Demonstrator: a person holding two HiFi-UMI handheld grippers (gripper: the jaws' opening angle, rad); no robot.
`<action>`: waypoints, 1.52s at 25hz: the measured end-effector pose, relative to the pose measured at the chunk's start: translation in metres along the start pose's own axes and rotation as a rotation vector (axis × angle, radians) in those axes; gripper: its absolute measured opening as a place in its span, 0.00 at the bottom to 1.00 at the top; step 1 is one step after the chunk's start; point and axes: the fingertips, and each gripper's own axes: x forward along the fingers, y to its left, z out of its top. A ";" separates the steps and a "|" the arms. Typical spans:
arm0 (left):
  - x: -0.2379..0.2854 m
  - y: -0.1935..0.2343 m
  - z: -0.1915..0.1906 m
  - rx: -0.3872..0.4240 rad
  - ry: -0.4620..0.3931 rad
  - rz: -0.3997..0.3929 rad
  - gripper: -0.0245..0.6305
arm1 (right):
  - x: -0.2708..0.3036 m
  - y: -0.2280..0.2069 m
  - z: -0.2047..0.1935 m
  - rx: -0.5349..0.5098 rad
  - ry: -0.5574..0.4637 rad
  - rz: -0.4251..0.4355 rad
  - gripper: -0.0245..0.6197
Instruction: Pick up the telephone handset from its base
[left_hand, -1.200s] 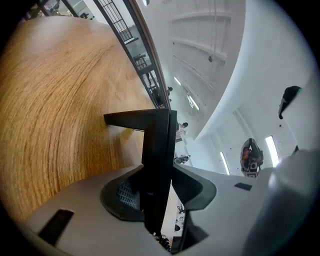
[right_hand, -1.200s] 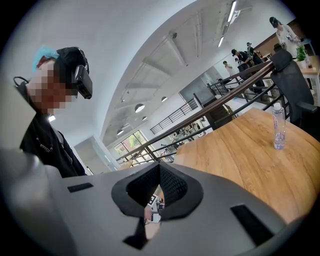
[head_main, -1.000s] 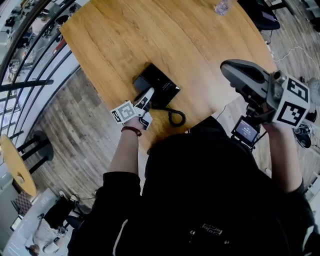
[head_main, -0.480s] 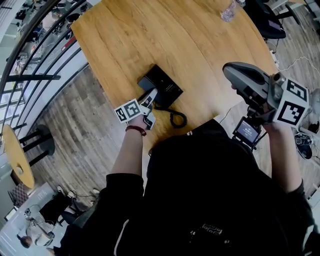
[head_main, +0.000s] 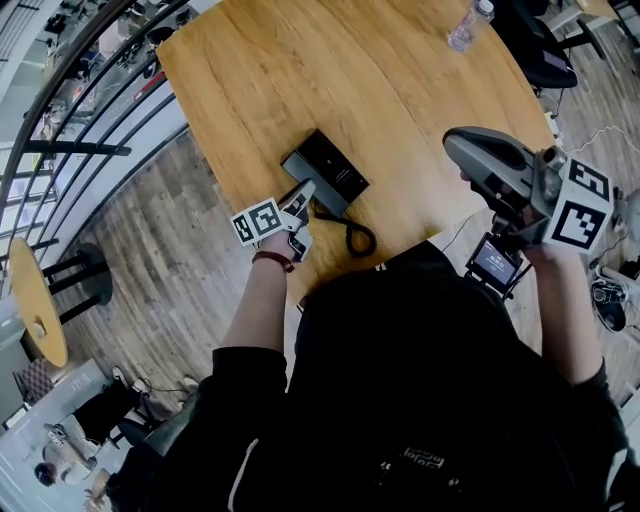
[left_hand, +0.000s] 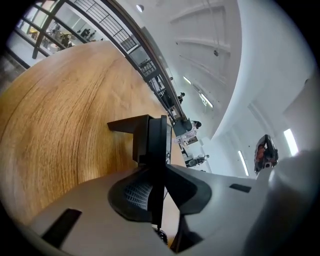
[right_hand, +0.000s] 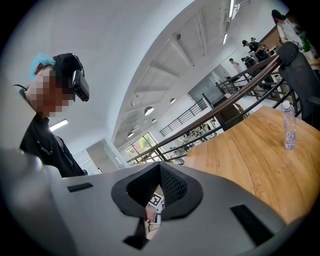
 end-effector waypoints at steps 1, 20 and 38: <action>-0.002 0.000 0.000 -0.008 -0.005 -0.007 0.16 | -0.001 0.000 0.000 0.001 -0.003 -0.001 0.06; -0.037 -0.042 0.011 -0.124 -0.184 -0.189 0.16 | -0.004 0.017 0.007 -0.039 0.015 0.056 0.06; -0.136 -0.201 0.023 0.063 -0.283 -0.346 0.16 | 0.033 0.063 0.010 -0.111 0.083 0.246 0.06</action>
